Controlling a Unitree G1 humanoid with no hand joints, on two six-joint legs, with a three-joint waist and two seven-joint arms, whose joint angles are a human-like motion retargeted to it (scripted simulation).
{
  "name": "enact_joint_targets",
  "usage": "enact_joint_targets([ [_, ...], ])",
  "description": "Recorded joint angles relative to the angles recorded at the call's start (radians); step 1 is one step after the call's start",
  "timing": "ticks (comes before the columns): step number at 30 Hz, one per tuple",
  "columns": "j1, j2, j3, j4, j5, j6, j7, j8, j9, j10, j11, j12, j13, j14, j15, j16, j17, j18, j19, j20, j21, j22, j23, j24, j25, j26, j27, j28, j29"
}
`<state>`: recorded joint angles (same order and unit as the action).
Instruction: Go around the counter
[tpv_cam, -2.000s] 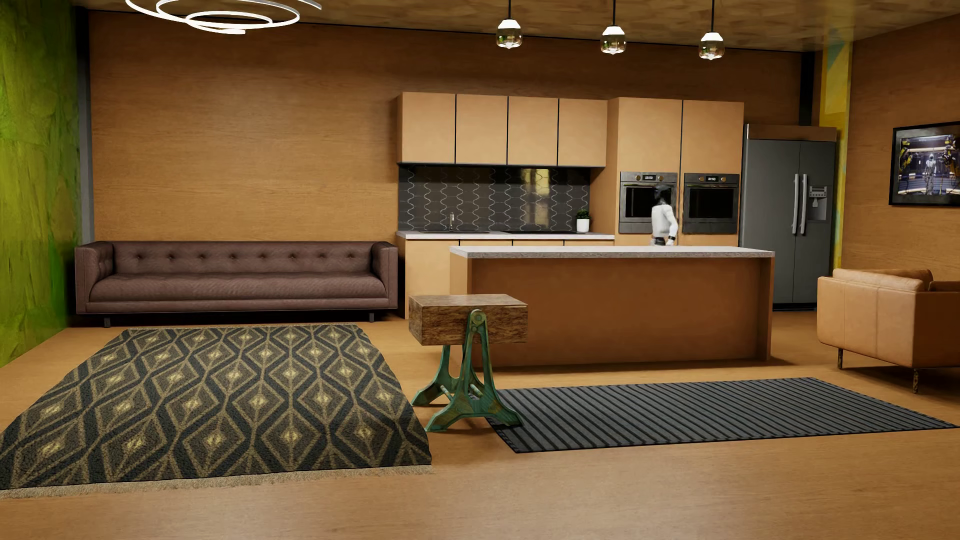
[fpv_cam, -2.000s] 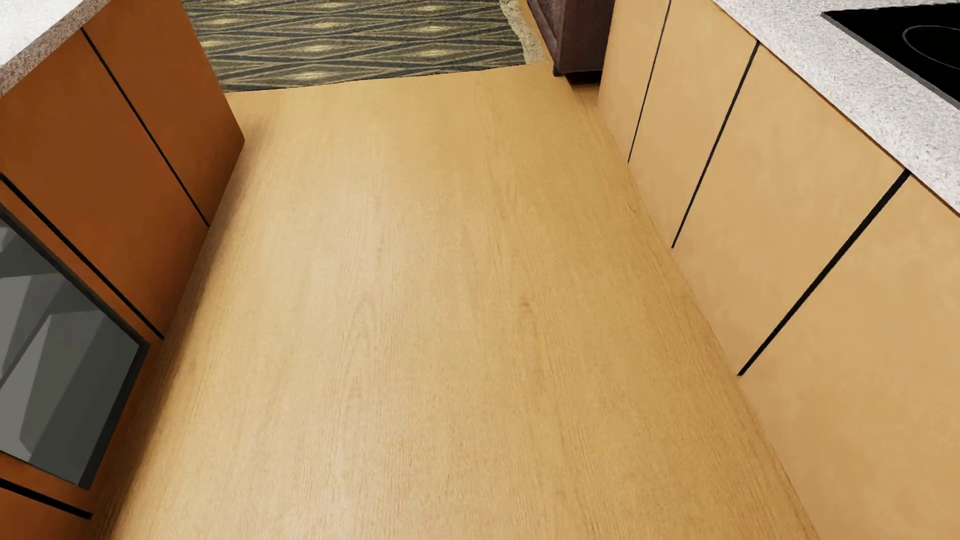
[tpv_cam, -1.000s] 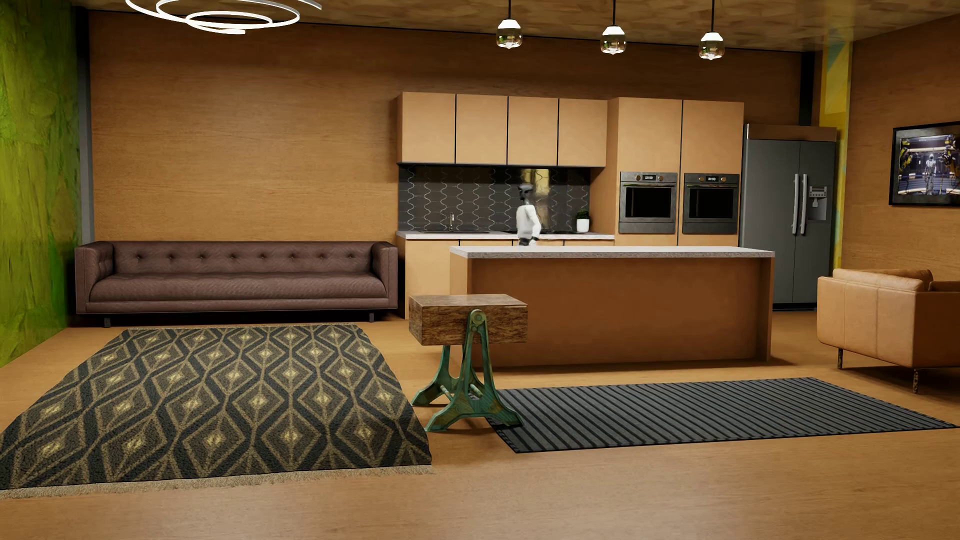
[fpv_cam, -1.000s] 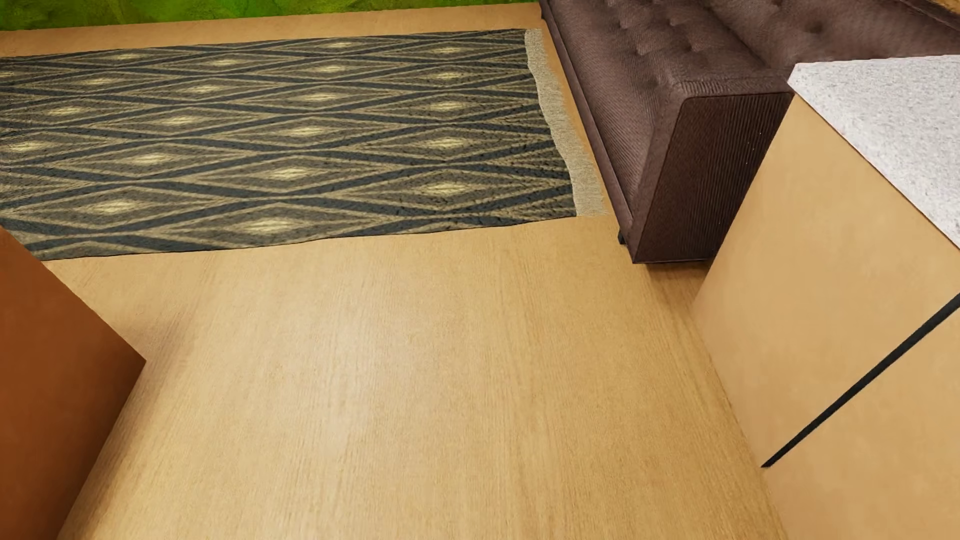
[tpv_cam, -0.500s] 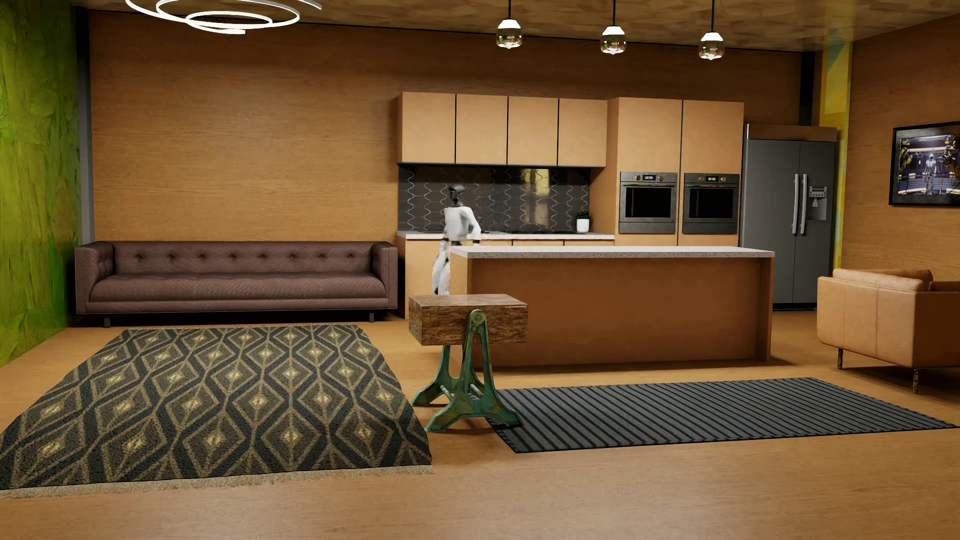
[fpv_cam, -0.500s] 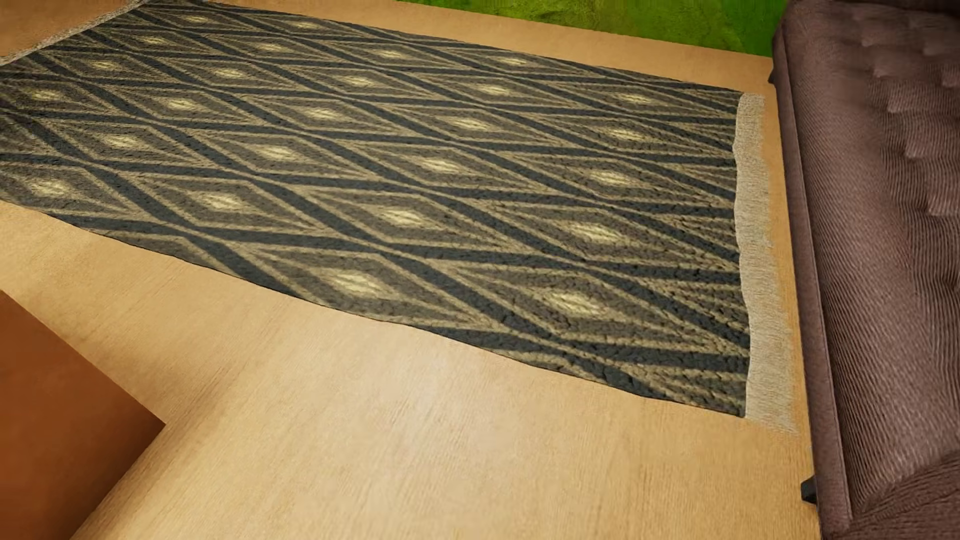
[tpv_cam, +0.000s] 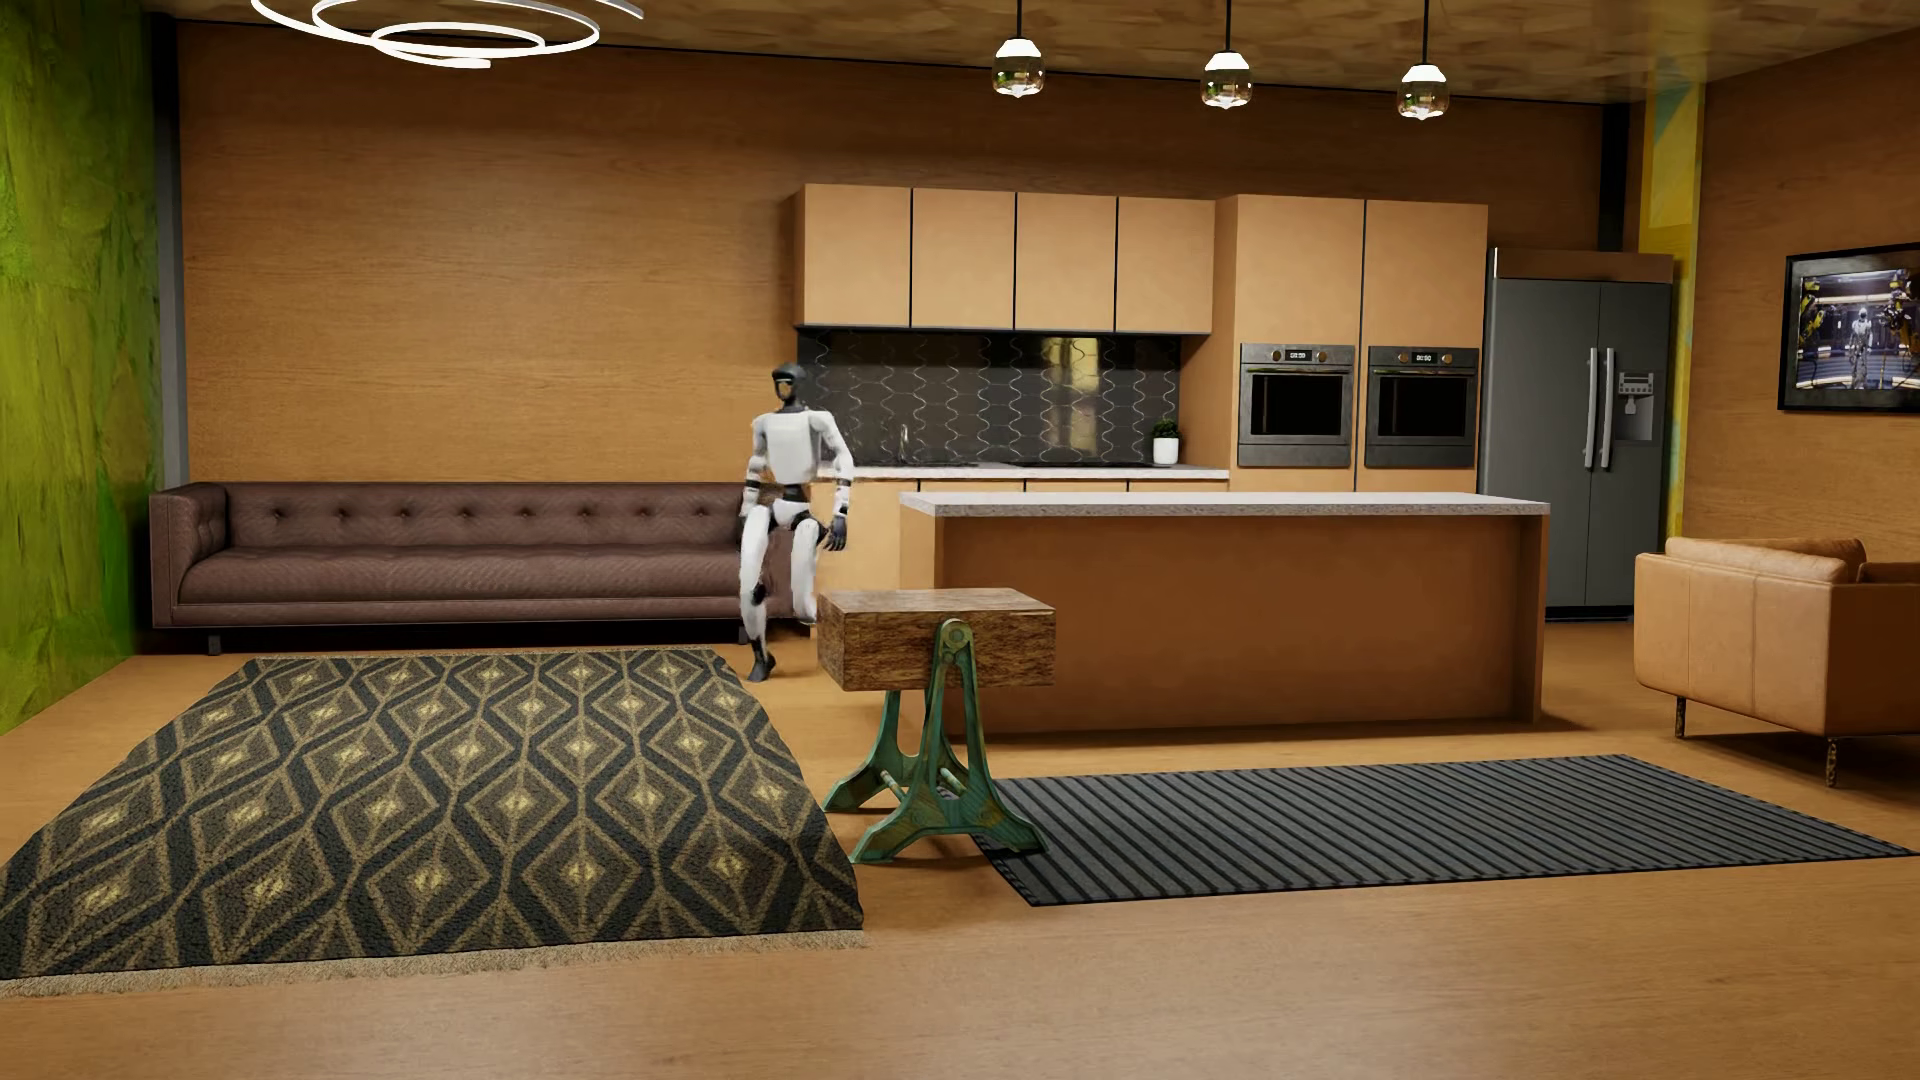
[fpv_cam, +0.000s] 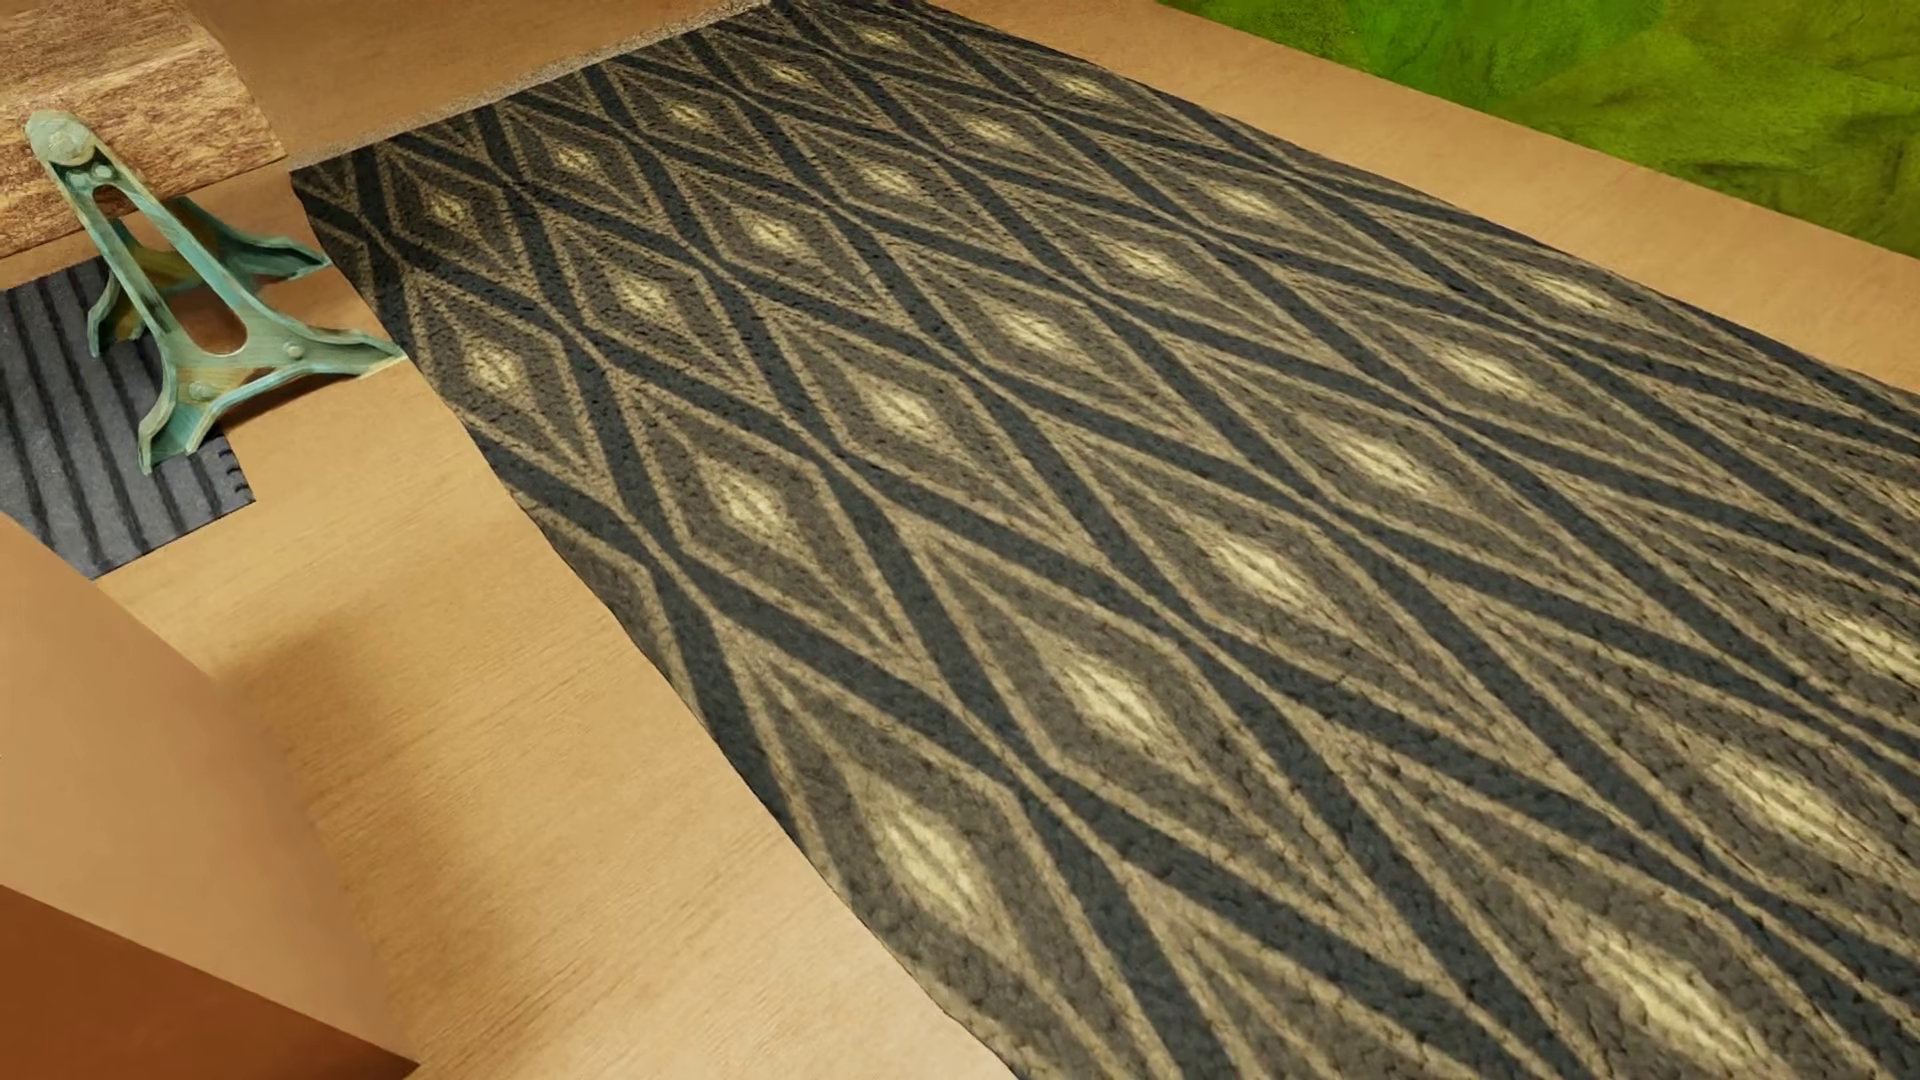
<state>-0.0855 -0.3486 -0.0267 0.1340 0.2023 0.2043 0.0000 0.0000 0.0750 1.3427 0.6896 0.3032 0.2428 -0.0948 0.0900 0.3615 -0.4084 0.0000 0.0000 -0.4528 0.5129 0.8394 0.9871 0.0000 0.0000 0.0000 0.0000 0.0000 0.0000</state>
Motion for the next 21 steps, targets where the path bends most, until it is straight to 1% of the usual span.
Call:
enact_joint_targets([
  [1, -0.098, 0.142, 0.059, -0.024, -0.008, -0.027, 0.000, 0.000, 0.013, 0.006, -0.069, 0.020, -0.027, -0.137, -0.073, 0.011, -0.017, 0.000, 0.000, -0.015, 0.005, 0.026, -0.046, 0.000, 0.000, 0.000, 0.000, 0.000, 0.000],
  [2, -0.167, 0.289, 0.123, -0.039, -0.025, -0.051, 0.000, 0.000, 0.030, -0.078, -0.143, 0.044, -0.046, -0.197, -0.152, 0.026, -0.038, 0.000, 0.000, -0.021, 0.001, 0.047, -0.110, 0.000, 0.000, 0.000, 0.000, 0.000, 0.000],
  [3, -0.244, 0.402, 0.182, -0.040, -0.043, -0.071, 0.000, 0.000, 0.031, -0.208, -0.207, 0.069, -0.078, -0.206, -0.233, 0.038, -0.046, 0.000, 0.000, -0.008, -0.028, 0.064, -0.145, 0.000, 0.000, 0.000, 0.000, 0.000, 0.000],
  [4, -0.311, 0.495, 0.229, -0.034, -0.062, -0.086, 0.000, 0.000, 0.030, -0.371, -0.255, 0.086, -0.118, -0.189, -0.311, 0.050, -0.051, 0.000, 0.000, 0.008, -0.063, 0.081, -0.175, 0.000, 0.000, 0.000, 0.000, 0.000, 0.000],
  [5, -0.356, 0.571, 0.272, -0.021, -0.076, -0.093, 0.000, 0.000, 0.023, -0.564, -0.285, 0.097, -0.165, -0.156, -0.381, 0.057, -0.060, 0.000, 0.000, 0.023, -0.083, 0.098, -0.210, 0.000, 0.000, 0.000, 0.000, 0.000, 0.000],
  [6, -0.391, 0.625, 0.310, -0.002, -0.083, -0.092, 0.000, 0.000, 0.010, -0.745, -0.294, 0.105, -0.209, -0.131, -0.428, 0.062, -0.070, 0.000, 0.000, 0.033, -0.099, 0.116, -0.243, 0.000, 0.000, 0.000, 0.000, 0.000, 0.000],
  [7, -0.426, 0.673, 0.341, 0.019, -0.094, -0.092, 0.000, 0.000, -0.001, -0.845, -0.287, 0.116, -0.244, -0.138, -0.448, 0.066, -0.077, 0.000, 0.000, 0.047, -0.114, 0.132, -0.269, 0.000, 0.000, 0.000, 0.000, 0.000, 0.000],
  [8, -0.457, 0.721, 0.373, 0.035, -0.124, -0.101, 0.000, 0.000, 0.000, -0.835, -0.267, 0.128, -0.260, -0.150, -0.435, 0.069, -0.079, 0.000, 0.000, 0.057, -0.135, 0.146, -0.298, 0.000, 0.000, 0.000, 0.000, 0.000, 0.000],
  [9, -0.476, 0.760, 0.402, 0.037, -0.162, -0.113, 0.000, 0.000, 0.004, -0.753, -0.218, 0.139, -0.256, -0.141, -0.380, 0.070, -0.071, 0.000, 0.000, 0.059, -0.154, 0.165, -0.320, 0.000, 0.000, 0.000, 0.000, 0.000, 0.000],
  [10, -0.492, 0.763, 0.412, 0.023, -0.192, -0.133, 0.000, 0.000, -0.006, -0.645, -0.121, 0.147, -0.235, -0.102, -0.264, 0.067, -0.051, 0.000, 0.000, 0.057, -0.169, 0.194, -0.328, 0.000, 0.000, 0.000, 0.000, 0.000, 0.000],
  [11, -0.501, 0.720, 0.400, -0.006, -0.215, -0.159, 0.000, 0.000, -0.020, -0.537, 0.038, 0.147, -0.204, -0.058, -0.091, 0.062, -0.024, 0.000, 0.000, 0.046, -0.173, 0.228, -0.316, 0.000, 0.000, 0.000, 0.000, 0.000, 0.000],
  [12, -0.454, 0.653, 0.365, -0.058, -0.231, -0.182, 0.000, 0.000, -0.005, -0.470, 0.250, 0.138, -0.168, -0.065, 0.077, 0.056, -0.003, 0.000, 0.000, 0.038, -0.162, 0.248, -0.294, 0.000, 0.000, 0.000, 0.000, 0.000, 0.000],
  [13, -0.366, 0.563, 0.321, -0.110, -0.230, -0.190, 0.000, 0.000, 0.022, -0.464, 0.473, 0.126, -0.138, -0.105, 0.131, 0.046, 0.008, 0.000, 0.000, 0.045, -0.130, 0.233, -0.272, 0.000, 0.000, 0.000, 0.000, 0.000, 0.000],
  [14, -0.273, 0.450, 0.272, -0.136, -0.209, -0.185, 0.000, 0.000, 0.035, -0.495, 0.644, 0.115, -0.122, -0.135, 0.063, 0.032, 0.023, 0.000, 0.000, 0.052, -0.078, 0.198, -0.226, 0.000, 0.000, 0.000, 0.000, 0.000, 0.000],
  [15, -0.168, 0.325, 0.218, -0.138, -0.171, -0.168, 0.000, 0.000, 0.037, -0.559, 0.715, 0.103, -0.093, -0.144, -0.004, 0.018, 0.047, 0.000, 0.000, 0.069, -0.065, 0.144, -0.170, 0.000, 0.000, 0.000, 0.000, 0.000, 0.000],
  [16, -0.062, 0.217, 0.152, -0.130, -0.131, -0.142, 0.000, 0.000, 0.034, -0.632, 0.668, 0.094, -0.043, -0.145, -0.003, 0.004, 0.065, 0.000, 0.000, 0.090, -0.073, 0.072, -0.131, 0.000, 0.000, 0.000, 0.000, 0.000, 0.000],
  [17, 0.045, 0.133, 0.083, -0.125, -0.110, -0.126, 0.000, 0.000, 0.036, -0.705, 0.522, 0.085, 0.002, -0.146, 0.055, 0.000, 0.066, 0.000, 0.000, 0.107, -0.036, -0.010, -0.094, 0.000, 0.000, 0.000, 0.000, 0.000, 0.000],
  [18, 0.137, 0.064, 0.022, -0.109, -0.097, -0.112, 0.000, 0.000, 0.034, -0.763, 0.312, 0.067, 0.046, -0.150, 0.127, 0.001, 0.063, 0.000, 0.000, 0.115, -0.002, -0.094, -0.060, 0.000, 0.000, 0.000, 0.000, 0.000, 0.000],
  [19, 0.209, 0.007, -0.027, -0.095, -0.100, -0.107, 0.000, 0.000, 0.030, -0.800, 0.090, 0.035, 0.083, -0.163, 0.132, 0.006, 0.060, 0.000, 0.000, 0.119, 0.019, -0.168, -0.031, 0.000, 0.000, 0.000, 0.000, 0.000, 0.000],
  [20, 0.265, -0.036, -0.067, -0.091, -0.116, -0.113, 0.000, 0.000, 0.024, -0.820, -0.097, -0.009, 0.107, -0.188, -0.011, 0.018, 0.051, 0.000, 0.000, 0.121, 0.075, -0.231, 0.000, 0.000, 0.000, 0.000, 0.000, 0.000, 0.000],
  [21, 0.317, -0.067, -0.105, -0.084, -0.135, -0.120, 0.000, 0.000, 0.018, -0.826, -0.203, -0.051, 0.128, -0.223, -0.264, 0.030, 0.038, 0.000, 0.000, 0.128, 0.156, -0.281, 0.024, 0.000, 0.000, 0.000, 0.000, 0.000, 0.000],
])
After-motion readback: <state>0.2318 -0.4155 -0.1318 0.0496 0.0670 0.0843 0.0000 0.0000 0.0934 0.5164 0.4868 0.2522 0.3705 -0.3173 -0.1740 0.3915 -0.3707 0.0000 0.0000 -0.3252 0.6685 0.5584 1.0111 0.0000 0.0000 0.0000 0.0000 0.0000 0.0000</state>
